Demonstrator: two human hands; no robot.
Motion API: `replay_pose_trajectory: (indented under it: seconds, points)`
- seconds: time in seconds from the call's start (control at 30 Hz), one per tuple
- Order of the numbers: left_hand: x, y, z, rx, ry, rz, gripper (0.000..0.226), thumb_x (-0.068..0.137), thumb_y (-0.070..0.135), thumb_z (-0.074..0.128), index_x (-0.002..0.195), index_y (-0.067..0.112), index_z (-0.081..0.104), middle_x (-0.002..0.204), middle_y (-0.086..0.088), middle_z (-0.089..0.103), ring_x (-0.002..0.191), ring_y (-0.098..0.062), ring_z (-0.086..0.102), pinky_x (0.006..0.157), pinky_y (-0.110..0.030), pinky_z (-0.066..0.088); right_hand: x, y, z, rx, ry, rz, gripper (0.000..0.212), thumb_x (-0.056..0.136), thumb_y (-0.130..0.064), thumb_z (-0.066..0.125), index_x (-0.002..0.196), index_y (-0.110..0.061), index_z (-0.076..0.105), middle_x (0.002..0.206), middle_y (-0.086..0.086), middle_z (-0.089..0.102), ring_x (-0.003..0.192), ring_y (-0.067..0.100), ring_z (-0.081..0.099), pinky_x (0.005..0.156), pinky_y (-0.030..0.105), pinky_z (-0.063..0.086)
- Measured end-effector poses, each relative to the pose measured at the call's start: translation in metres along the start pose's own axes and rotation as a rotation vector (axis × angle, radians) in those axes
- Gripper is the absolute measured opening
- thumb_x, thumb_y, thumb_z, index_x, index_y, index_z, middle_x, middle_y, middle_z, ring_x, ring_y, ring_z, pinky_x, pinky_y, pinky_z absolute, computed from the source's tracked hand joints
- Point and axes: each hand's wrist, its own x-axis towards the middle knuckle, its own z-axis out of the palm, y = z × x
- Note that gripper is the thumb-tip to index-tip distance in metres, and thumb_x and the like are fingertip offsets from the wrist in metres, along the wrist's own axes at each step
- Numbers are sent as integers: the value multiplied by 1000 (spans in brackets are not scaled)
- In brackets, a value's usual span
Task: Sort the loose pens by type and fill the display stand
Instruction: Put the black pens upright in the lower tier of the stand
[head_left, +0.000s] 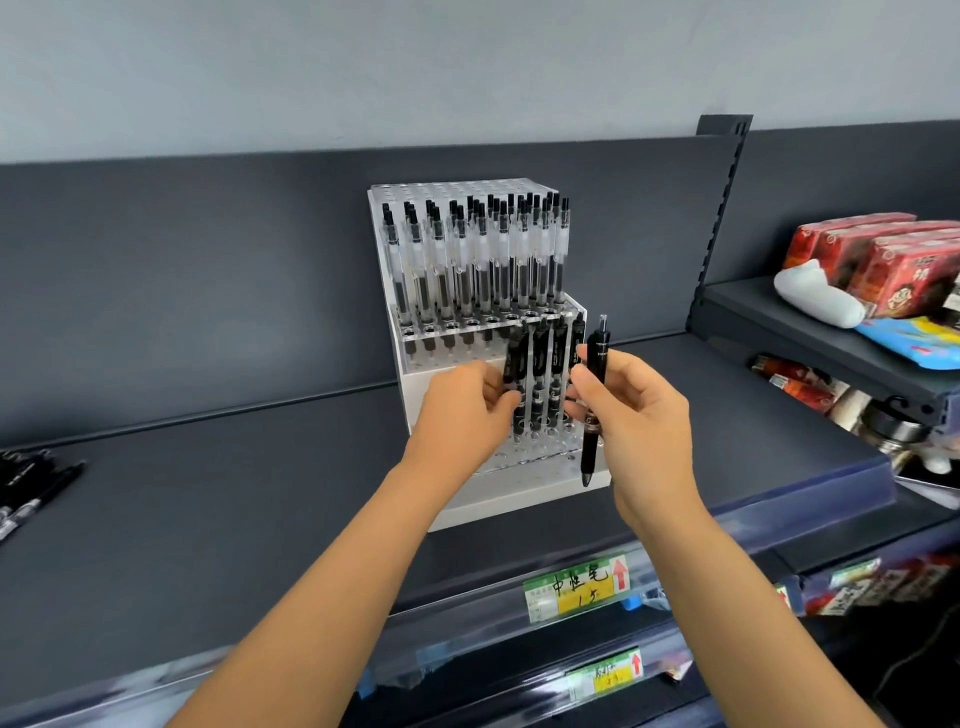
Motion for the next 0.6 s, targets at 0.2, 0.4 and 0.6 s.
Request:
replay_pose_trajectory:
  seconds: [0.2,0.4,0.6]
  points:
    - [-4,-3,5,-26,92,-16,11,92,21,64,94,11,62,80,0,66,77,-14,63,74,-34,54,2,-3,-1,57,17,-26,21,85,-8,69,92,-27,73,77,1,66,73,15,61,73,25,54]
    - [-1,2,5,183,40,-33,21,95,25,59,91,6,65,81,-8,67,78,-24,63,71,-37,53,8,-6,-4,-25,28,-32,17,81,-12,74,95,-22,72,81,-1,75,78,14,70,75,31,57]
    - [-6,10,-23,242,30,72,18,88,36,65,87,18,71,79,9,70,73,-8,63,70,-25,52,13,-8,-4,-54,-34,-15,19,81,-13,74,99,-18,71,85,5,74,78,27,69,71,43,60]
